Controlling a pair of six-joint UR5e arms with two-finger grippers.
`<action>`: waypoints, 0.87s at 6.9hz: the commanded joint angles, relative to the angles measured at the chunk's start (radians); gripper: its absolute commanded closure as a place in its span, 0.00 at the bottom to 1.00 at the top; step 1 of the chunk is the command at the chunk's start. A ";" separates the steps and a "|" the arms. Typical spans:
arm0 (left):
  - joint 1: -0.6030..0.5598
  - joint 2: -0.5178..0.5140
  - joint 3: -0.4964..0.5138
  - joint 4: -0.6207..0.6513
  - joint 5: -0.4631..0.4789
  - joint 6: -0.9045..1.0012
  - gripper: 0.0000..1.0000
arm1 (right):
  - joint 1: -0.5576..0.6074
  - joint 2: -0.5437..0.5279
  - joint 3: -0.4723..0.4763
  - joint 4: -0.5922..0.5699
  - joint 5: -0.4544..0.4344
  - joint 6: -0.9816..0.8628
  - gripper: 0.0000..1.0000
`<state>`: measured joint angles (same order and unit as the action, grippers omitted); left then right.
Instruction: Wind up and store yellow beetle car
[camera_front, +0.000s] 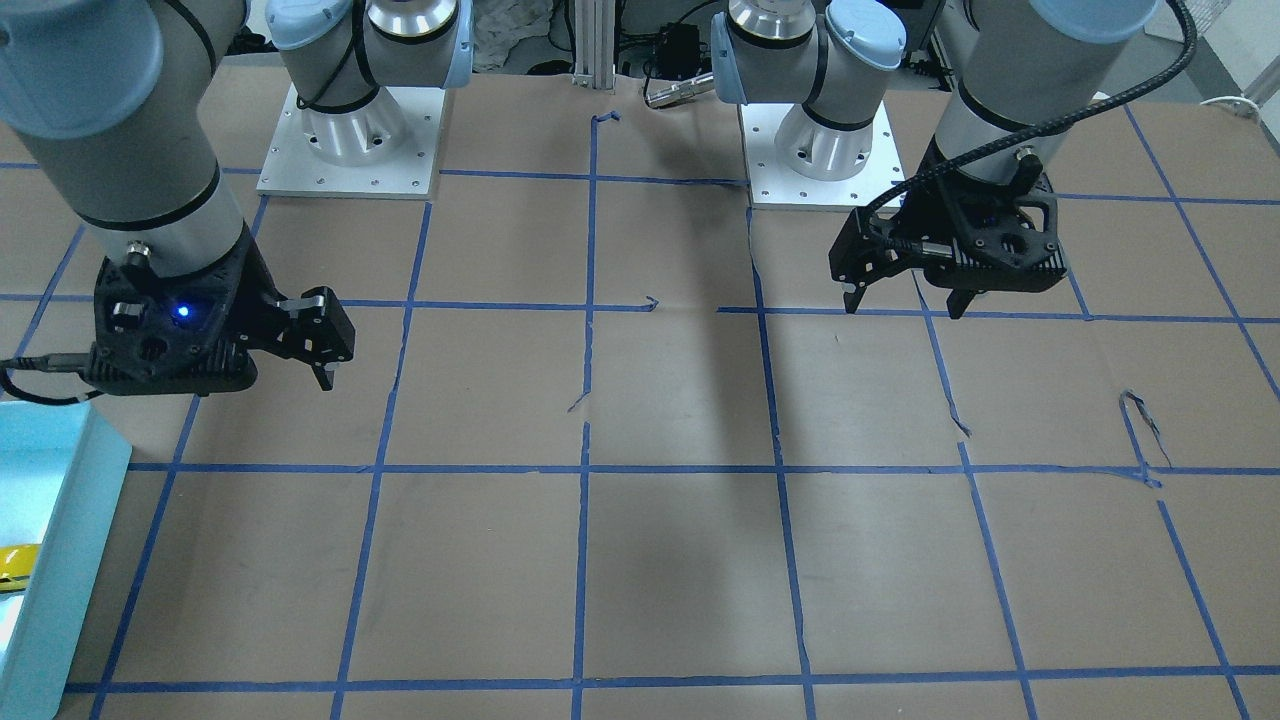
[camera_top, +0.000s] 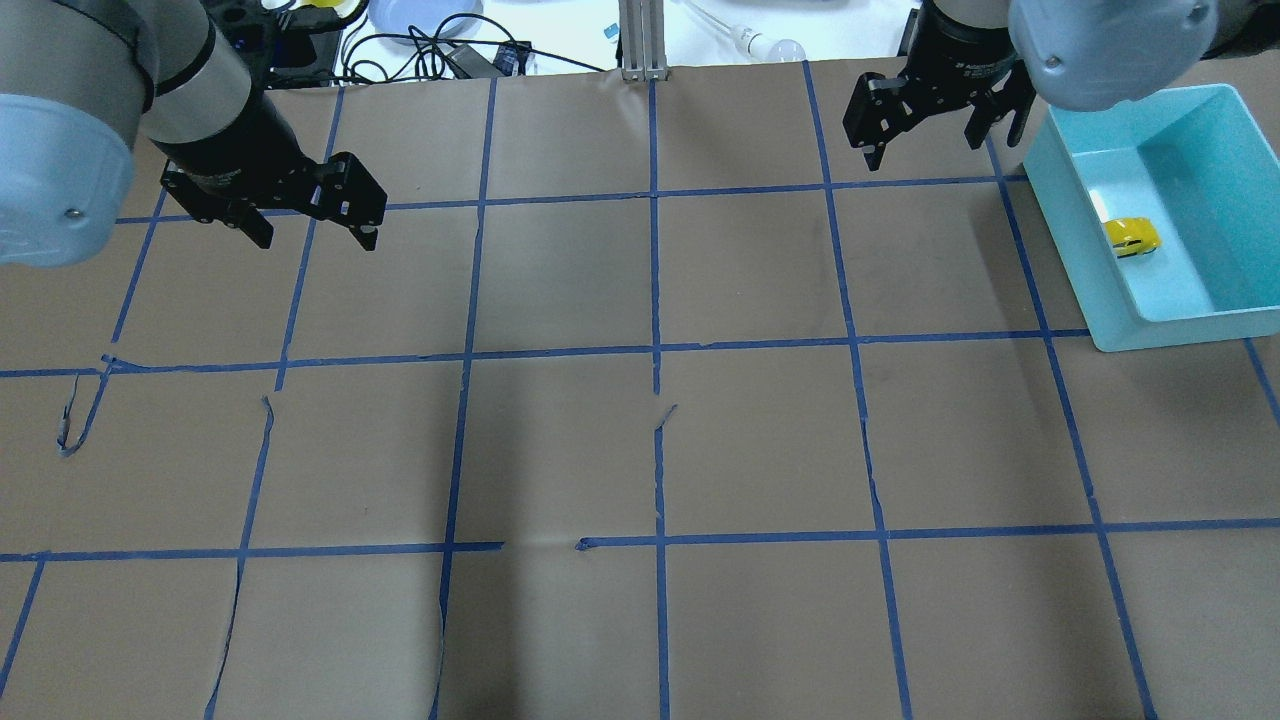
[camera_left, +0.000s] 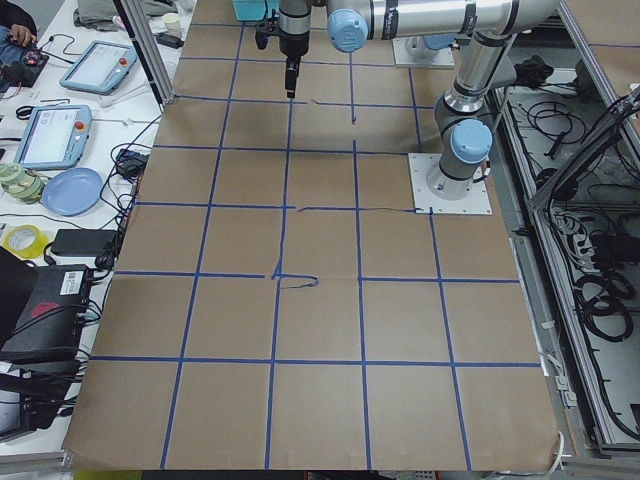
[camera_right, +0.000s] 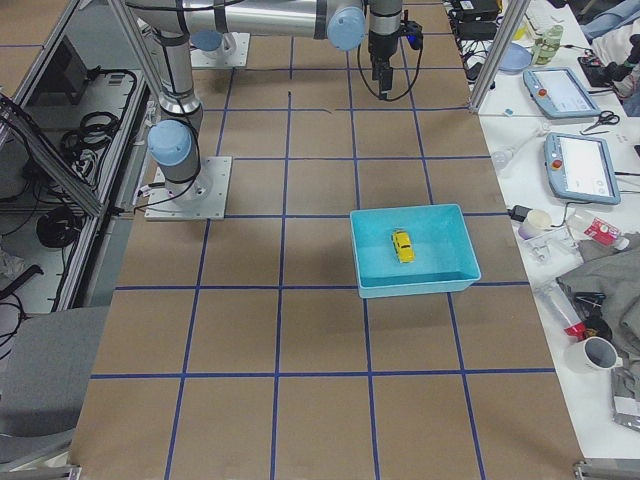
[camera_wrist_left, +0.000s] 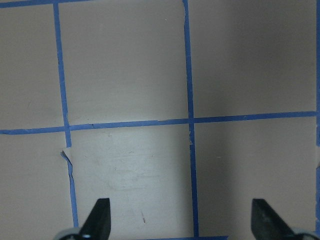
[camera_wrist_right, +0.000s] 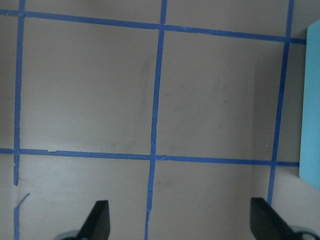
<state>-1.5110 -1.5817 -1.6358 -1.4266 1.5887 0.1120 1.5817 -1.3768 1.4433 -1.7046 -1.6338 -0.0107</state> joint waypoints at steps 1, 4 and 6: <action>0.000 0.002 -0.001 0.000 0.000 0.000 0.00 | -0.015 -0.016 0.005 0.013 0.040 0.179 0.02; 0.002 0.003 -0.001 0.000 0.000 0.000 0.00 | -0.020 -0.039 0.017 0.011 0.091 0.039 0.00; 0.002 0.002 -0.003 0.000 0.000 0.000 0.00 | -0.046 -0.037 -0.016 0.026 0.069 0.009 0.00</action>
<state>-1.5097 -1.5795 -1.6370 -1.4266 1.5892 0.1120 1.5541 -1.4108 1.4453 -1.6915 -1.5521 0.0207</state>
